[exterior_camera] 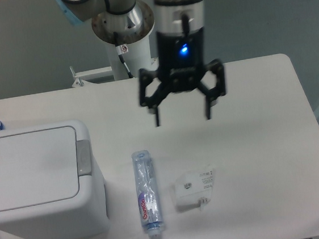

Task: Open the trash can
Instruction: 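Move the gripper down toward the grey tab on the trash can lid, then lower the gripper finger onto the grey tab of the lid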

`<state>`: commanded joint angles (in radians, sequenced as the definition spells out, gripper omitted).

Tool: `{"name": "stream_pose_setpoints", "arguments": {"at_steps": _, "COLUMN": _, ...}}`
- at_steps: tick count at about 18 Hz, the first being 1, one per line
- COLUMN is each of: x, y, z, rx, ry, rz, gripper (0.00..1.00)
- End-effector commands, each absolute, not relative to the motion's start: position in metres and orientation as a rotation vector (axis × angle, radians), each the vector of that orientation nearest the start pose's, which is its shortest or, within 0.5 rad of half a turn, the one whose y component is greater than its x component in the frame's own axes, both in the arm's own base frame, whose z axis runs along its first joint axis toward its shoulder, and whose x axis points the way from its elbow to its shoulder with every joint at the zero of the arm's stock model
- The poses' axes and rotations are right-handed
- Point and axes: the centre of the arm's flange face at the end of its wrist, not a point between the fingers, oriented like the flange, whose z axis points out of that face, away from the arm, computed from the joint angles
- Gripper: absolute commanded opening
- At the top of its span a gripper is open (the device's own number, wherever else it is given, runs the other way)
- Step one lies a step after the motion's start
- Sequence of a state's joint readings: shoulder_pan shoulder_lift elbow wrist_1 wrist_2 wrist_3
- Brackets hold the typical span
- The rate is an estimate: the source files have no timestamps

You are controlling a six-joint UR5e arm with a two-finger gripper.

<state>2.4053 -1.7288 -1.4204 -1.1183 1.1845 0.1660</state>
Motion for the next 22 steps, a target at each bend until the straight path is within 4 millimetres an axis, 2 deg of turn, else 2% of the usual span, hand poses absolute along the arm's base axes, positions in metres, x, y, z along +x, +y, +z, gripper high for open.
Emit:
{"name": "stream_pose_setpoints", "arguments": {"at_steps": 2, "x": -0.322, "y": 0.529, "z": 0.529, "rx": -2.448, "ry": -0.794, "rz": -0.222, "gripper": 1.00}}
{"name": "stream_pose_setpoints", "arguments": {"at_steps": 10, "x": -0.298, "y": 0.558, "z": 0.507, "rx": -2.482, "ry": -0.804, "rz": -0.276, "gripper": 1.00}}
{"name": "stream_pose_setpoints", "arguments": {"at_steps": 15, "x": -0.291, "y": 0.563, "z": 0.504, "rx": -2.493, "ry": -0.784, "rz": -0.278, "gripper": 1.00}}
{"name": "stream_pose_setpoints", "arguments": {"at_steps": 19, "x": -0.283, "y": 0.567, "z": 0.489, "rx": -2.517, "ry": -0.780, "rz": -0.298, "gripper": 1.00}}
{"name": "stream_pose_setpoints", "arguments": {"at_steps": 22, "x": -0.281, "y": 0.568, "z": 0.487, "rx": -2.522, "ry": -0.778, "rz": -0.302, "gripper": 1.00}}
